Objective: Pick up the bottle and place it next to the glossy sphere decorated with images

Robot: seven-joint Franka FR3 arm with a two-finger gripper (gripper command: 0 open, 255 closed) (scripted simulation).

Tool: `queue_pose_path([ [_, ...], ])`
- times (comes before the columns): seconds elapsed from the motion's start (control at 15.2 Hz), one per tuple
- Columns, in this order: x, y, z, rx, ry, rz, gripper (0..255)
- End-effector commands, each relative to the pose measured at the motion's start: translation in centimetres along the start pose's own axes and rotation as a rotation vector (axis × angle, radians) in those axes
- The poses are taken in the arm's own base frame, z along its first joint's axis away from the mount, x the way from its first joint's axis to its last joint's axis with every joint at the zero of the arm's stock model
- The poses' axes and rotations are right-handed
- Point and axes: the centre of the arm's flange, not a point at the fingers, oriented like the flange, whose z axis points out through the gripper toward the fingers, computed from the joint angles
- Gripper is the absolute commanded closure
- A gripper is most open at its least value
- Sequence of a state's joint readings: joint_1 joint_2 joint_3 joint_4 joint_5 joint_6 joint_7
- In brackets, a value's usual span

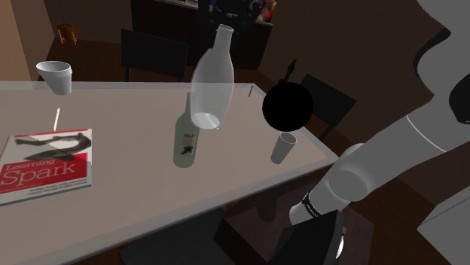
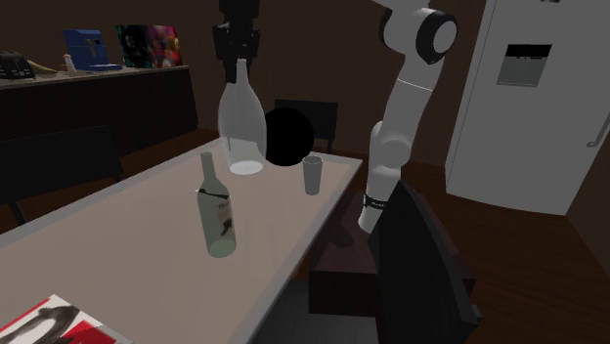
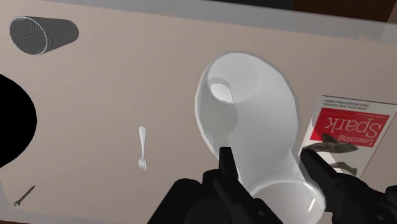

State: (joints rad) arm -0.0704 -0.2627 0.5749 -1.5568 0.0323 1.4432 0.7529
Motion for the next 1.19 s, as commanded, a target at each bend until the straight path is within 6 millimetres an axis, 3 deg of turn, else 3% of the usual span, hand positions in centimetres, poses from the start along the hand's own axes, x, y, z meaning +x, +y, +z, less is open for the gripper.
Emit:
queue_pose_path([
  [0.0,0.1,0.0,-0.9,0.000,0.000,0.000,255],
  [0.66,0.8,0.0,-5.8,0.000,0.000,0.000,255],
  [1.12,-1.0,9.1,-6.0,0.000,0.000,0.000,255],
])
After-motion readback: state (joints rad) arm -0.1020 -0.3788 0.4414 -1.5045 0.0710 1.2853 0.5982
